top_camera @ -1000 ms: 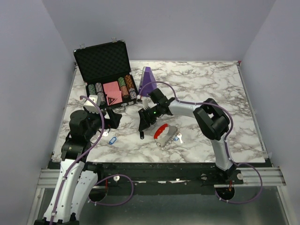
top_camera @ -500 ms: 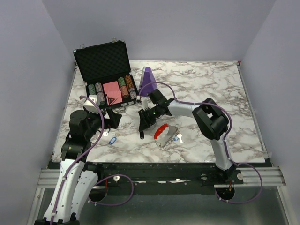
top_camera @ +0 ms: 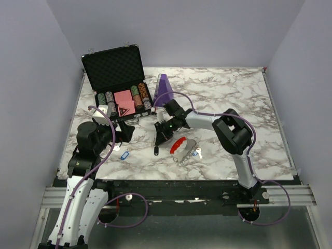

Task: Put the keys on the keyring

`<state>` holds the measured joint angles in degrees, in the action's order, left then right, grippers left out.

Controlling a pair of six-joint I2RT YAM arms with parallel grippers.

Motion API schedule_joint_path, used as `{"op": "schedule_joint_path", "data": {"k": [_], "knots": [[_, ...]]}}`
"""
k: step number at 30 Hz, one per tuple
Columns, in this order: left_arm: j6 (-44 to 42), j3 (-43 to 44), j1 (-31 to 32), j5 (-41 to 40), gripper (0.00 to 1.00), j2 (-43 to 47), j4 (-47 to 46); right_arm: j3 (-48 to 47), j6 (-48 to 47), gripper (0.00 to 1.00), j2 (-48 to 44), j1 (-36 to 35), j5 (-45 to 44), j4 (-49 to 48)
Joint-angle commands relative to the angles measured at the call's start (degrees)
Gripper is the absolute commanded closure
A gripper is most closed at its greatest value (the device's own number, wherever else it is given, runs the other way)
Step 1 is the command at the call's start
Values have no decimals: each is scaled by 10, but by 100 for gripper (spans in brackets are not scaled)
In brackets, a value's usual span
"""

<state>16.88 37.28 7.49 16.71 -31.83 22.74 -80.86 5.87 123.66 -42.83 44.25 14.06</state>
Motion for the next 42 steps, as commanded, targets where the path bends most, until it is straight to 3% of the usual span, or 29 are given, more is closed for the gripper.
{"op": "schedule_joint_path", "data": {"k": [1,7,14,18,21,23,27,33,38,42], "knots": [[-7,2,-5,17,3,0,-15,-10,-16,94,-1,-6,-6,24],[-8,-1,-6,45,3,0,-24,-44,-106,99,-25,-6,18,89],[3,-20,-6,201,3,2,-88,-103,-347,99,-105,-6,11,321],[53,-54,-5,342,7,-1,-204,-110,-465,99,-176,-4,-75,459],[112,-108,8,389,11,21,-334,-85,-541,99,-253,-6,-113,503],[111,-131,37,383,11,40,-388,-63,-570,99,-306,-5,-118,504],[37,-145,174,309,17,52,-414,-15,-589,99,-389,-6,-96,476],[-46,-129,337,193,43,-29,-439,12,-582,99,-431,-4,-35,481],[-108,-94,430,113,44,-123,-426,34,-572,99,-452,-5,-22,472],[-130,-82,452,69,50,-159,-429,39,-568,98,-466,-5,-12,470]]}}
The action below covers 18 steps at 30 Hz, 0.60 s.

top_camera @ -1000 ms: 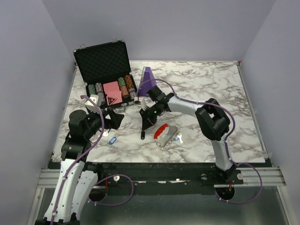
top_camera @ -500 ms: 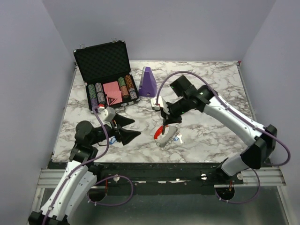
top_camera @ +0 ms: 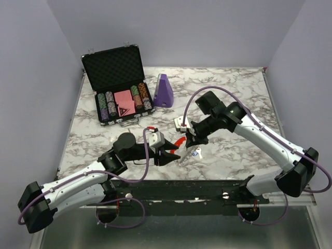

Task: Put the keys on the keyring

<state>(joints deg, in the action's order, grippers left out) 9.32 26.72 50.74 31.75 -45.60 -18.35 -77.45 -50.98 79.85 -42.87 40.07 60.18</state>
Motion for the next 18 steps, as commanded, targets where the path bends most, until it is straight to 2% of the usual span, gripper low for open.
{"op": "schedule_joint_path", "data": {"k": [1,9,18], "knots": [[-56,22,21,-84,51,-25,-24,5,3,98,-29,-5,31,8],[-62,30,32,-108,55,-60,-41,12,4,98,-23,-5,47,5],[-55,26,37,-90,62,-82,-59,5,7,97,-16,-5,49,7]]}}
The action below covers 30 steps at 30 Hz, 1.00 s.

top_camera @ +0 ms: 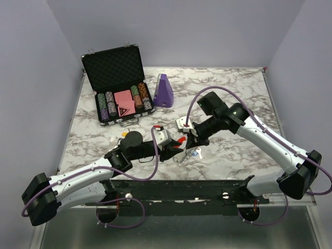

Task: Put the keys on the keyring

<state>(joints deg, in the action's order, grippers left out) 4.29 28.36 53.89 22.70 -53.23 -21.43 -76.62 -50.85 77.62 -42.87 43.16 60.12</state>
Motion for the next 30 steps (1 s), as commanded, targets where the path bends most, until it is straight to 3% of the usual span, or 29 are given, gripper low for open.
{"op": "schedule_joint_path", "data": {"k": [1,14,26,28,29,30], "knots": [[-3,8,5,2,62,-6,-30,-4,6,97,9,-5,22,8],[12,6,5,23,67,-26,-44,-12,9,97,15,-5,28,11],[16,13,5,34,79,-41,-34,-13,15,96,17,-5,28,8],[17,13,5,35,84,-41,-34,-13,15,96,17,-5,29,8],[19,12,5,34,97,-40,-36,-13,17,96,17,-5,30,8],[19,11,5,30,100,-38,-38,-13,18,96,17,-5,31,6]]}}
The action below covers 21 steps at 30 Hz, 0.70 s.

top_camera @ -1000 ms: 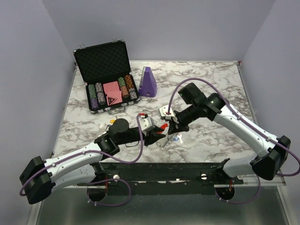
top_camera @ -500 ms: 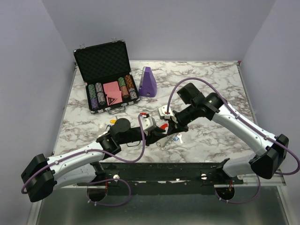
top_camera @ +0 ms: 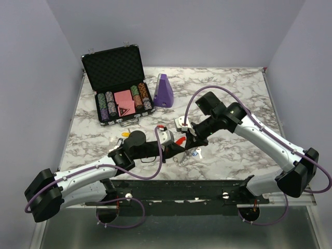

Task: Put the keys on the keyring

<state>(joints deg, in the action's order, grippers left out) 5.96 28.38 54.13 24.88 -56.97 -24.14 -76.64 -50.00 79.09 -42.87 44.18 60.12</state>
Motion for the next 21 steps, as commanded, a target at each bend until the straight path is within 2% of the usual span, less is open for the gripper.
{"op": "schedule_joint_path", "data": {"k": [1,6,7,10,12,15,17,21], "knots": [[3,8,3,7,100,1,-13,-13,10,96,3,-5,20,6],[6,-17,3,-19,100,32,-46,-11,22,94,1,-5,20,-1],[10,-25,3,-26,100,38,-53,-9,38,89,0,-3,20,-8],[26,-51,3,-48,100,57,-84,-11,87,63,-3,20,39,-30],[46,-79,3,-62,100,74,-127,-18,95,57,-4,58,91,-30],[80,-135,3,-73,100,89,-239,-8,94,56,-17,112,192,-32],[106,-165,3,-80,100,86,-316,10,94,56,-29,121,219,-48],[127,-173,3,-70,100,59,-377,47,111,57,-33,121,255,-85]]}}
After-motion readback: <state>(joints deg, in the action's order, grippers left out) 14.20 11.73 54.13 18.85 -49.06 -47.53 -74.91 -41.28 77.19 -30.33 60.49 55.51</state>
